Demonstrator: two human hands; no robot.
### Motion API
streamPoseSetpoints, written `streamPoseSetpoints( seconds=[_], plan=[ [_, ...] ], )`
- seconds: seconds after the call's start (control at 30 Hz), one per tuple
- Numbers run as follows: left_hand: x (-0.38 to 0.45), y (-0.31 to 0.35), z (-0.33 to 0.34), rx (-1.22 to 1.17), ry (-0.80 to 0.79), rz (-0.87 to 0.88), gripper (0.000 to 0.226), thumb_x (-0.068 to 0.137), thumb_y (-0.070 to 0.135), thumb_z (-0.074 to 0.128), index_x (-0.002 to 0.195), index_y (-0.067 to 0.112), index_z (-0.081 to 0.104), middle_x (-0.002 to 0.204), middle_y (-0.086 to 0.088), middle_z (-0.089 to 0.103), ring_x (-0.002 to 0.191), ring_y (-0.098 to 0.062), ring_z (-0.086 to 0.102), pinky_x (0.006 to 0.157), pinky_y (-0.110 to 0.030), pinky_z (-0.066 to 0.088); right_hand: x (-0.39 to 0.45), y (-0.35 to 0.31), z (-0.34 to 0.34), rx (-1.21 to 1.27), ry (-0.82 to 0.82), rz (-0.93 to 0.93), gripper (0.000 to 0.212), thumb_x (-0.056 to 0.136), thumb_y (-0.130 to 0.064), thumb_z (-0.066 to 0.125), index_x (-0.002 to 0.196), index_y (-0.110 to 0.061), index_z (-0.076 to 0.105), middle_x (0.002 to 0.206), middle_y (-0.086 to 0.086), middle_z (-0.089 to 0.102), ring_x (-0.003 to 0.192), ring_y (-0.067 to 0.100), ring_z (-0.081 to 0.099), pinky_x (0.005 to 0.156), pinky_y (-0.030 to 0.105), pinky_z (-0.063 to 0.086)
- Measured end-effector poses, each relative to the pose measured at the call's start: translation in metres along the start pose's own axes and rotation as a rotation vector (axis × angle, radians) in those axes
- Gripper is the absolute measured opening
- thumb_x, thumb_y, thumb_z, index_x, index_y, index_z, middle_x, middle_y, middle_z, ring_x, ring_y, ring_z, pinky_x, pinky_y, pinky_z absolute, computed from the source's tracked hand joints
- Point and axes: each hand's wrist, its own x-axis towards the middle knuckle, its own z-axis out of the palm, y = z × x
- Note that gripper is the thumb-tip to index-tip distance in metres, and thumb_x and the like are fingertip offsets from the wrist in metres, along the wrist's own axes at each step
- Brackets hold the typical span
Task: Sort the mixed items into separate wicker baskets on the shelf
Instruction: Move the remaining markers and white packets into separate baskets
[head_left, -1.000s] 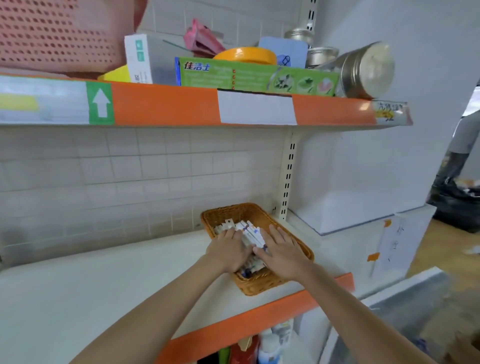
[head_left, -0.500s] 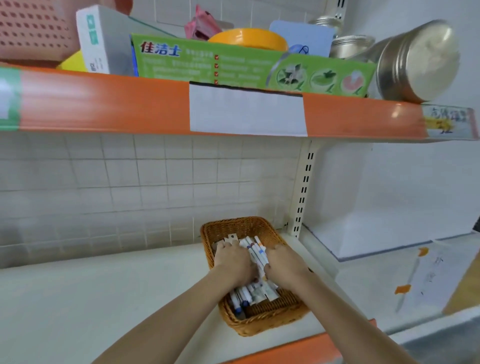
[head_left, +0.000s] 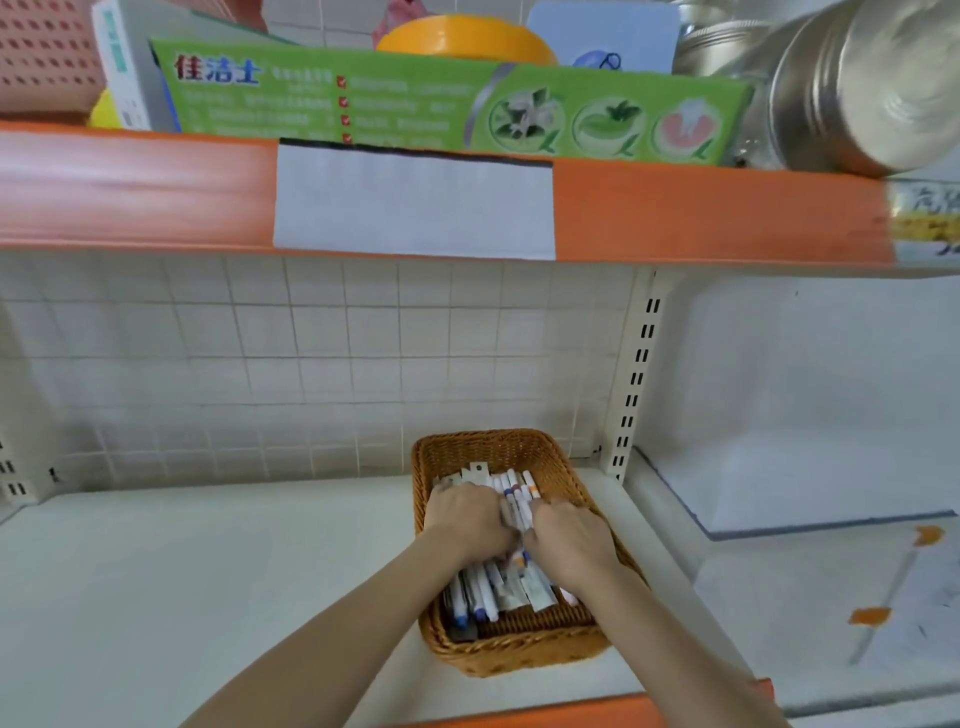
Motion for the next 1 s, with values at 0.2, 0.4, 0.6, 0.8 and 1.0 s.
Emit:
streamPoseSetpoints(
  seconds=[0.2, 0.4, 0.6, 0.8, 1.0],
  plan=[
    [0.000, 0.003, 0.003, 0.002, 0.053, -0.024, 0.039, 0.090, 0.044, 0.054, 0.107, 0.009, 0.059, 0.114, -0.009, 0.063, 0.112, -0.025, 0.057, 0.107, -0.038, 0.034, 0.001, 0.001, 0.002, 0.153, 0.052, 0.013, 0.032, 0.102, -0.023, 0.037, 0.129, -0.011, 0.047, 0.115, 0.012, 0.063, 0.102, 0.030, 0.061, 0.067, 0.031, 0.038],
    [-0.003, 0.003, 0.001, -0.216, 0.116, -0.066, 0.042, 0.094, 0.033, 0.051, 0.123, 0.004, 0.041, 0.118, -0.016, 0.060, 0.110, -0.033, 0.058, 0.086, -0.039, 0.047, -0.005, 0.000, -0.004, 0.256, 0.092, 0.023, 0.037, 0.100, -0.031, 0.041, 0.132, -0.013, 0.044, 0.115, 0.011, 0.063, 0.103, 0.030, 0.061, 0.074, 0.033, 0.044],
    [-0.021, 0.007, -0.008, -0.265, 0.223, -0.070, 0.031, 0.096, 0.031, 0.047, 0.111, 0.005, 0.044, 0.104, -0.017, 0.064, 0.095, -0.034, 0.061, 0.069, -0.034, 0.041, -0.008, -0.001, -0.013, 0.295, 0.087, -0.024, 0.032, 0.100, -0.030, 0.041, 0.125, -0.013, 0.052, 0.109, 0.009, 0.065, 0.096, 0.029, 0.064, 0.072, 0.033, 0.048],
    [-0.057, -0.015, -0.019, -0.196, 0.195, -0.167, 0.033, 0.098, 0.030, 0.040, 0.116, 0.003, 0.043, 0.107, -0.018, 0.062, 0.097, -0.035, 0.060, 0.070, -0.036, 0.044, -0.016, -0.025, -0.025, 0.280, 0.071, -0.163, 0.033, 0.100, -0.029, 0.040, 0.129, -0.015, 0.051, 0.111, 0.008, 0.063, 0.100, 0.028, 0.060, 0.067, 0.031, 0.042],
    [-0.110, -0.076, -0.028, -0.206, 0.146, -0.312, 0.040, 0.096, 0.025, 0.040, 0.127, 0.001, 0.034, 0.088, -0.011, 0.053, 0.082, -0.032, 0.053, 0.067, -0.033, 0.040, -0.028, -0.088, -0.034, 0.329, 0.048, -0.284, 0.034, 0.096, -0.026, 0.045, 0.127, -0.016, 0.052, 0.107, 0.009, 0.063, 0.091, 0.026, 0.059, 0.067, 0.031, 0.041]
  ],
)
